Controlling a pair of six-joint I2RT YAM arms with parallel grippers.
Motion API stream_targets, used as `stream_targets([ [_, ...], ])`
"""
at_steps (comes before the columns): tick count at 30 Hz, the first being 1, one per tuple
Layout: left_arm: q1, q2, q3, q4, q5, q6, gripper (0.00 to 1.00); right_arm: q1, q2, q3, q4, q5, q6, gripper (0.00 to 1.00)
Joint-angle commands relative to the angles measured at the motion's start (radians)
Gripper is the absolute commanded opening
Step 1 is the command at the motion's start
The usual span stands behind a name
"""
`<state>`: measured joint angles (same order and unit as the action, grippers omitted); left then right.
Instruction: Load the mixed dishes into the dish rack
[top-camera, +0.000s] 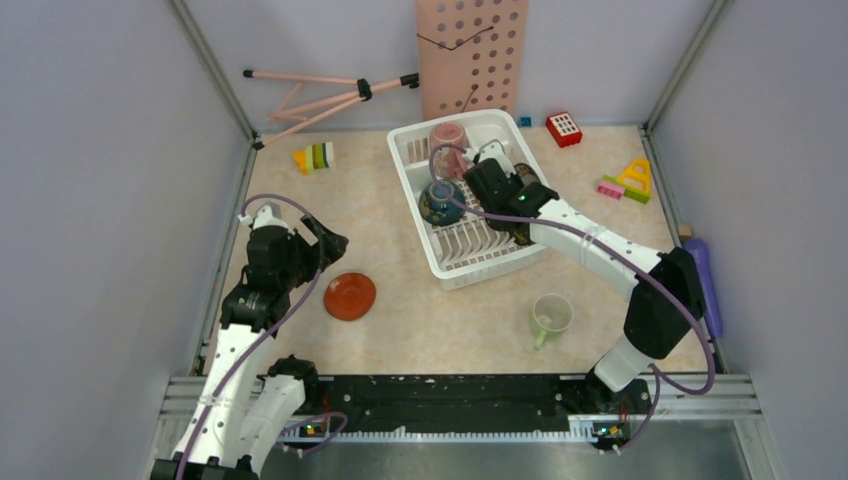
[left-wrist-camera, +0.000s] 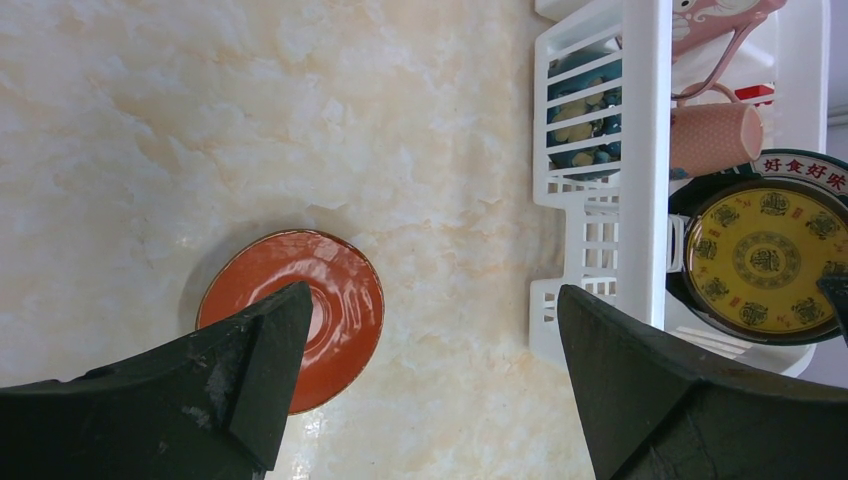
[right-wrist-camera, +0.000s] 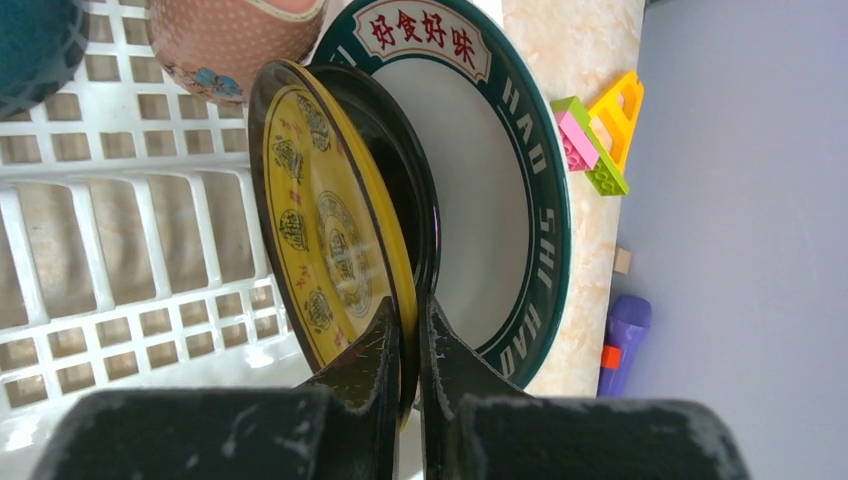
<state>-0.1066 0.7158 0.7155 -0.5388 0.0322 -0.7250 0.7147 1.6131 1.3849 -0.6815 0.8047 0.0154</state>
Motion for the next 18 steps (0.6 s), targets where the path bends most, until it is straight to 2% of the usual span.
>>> stream_targets([
  [1, -0.001, -0.003, -0.004, 0.035, 0.007, -0.003, 0.97, -0.023, 0.012, -0.007, 0.032, -0.022, 0.004, 0.00],
  [14, -0.001, 0.003, -0.009, 0.037, 0.006, -0.009, 0.97, -0.047, 0.053, -0.013, 0.019, -0.134, 0.027, 0.00],
  [16, -0.001, 0.003, -0.009, 0.035, 0.003, -0.008, 0.97, -0.047, 0.053, -0.005, 0.008, -0.124, 0.030, 0.24],
  [18, -0.001, 0.005, -0.008, 0.035, 0.002, -0.009, 0.97, -0.047, 0.048, 0.003, -0.002, -0.112, 0.034, 0.41],
])
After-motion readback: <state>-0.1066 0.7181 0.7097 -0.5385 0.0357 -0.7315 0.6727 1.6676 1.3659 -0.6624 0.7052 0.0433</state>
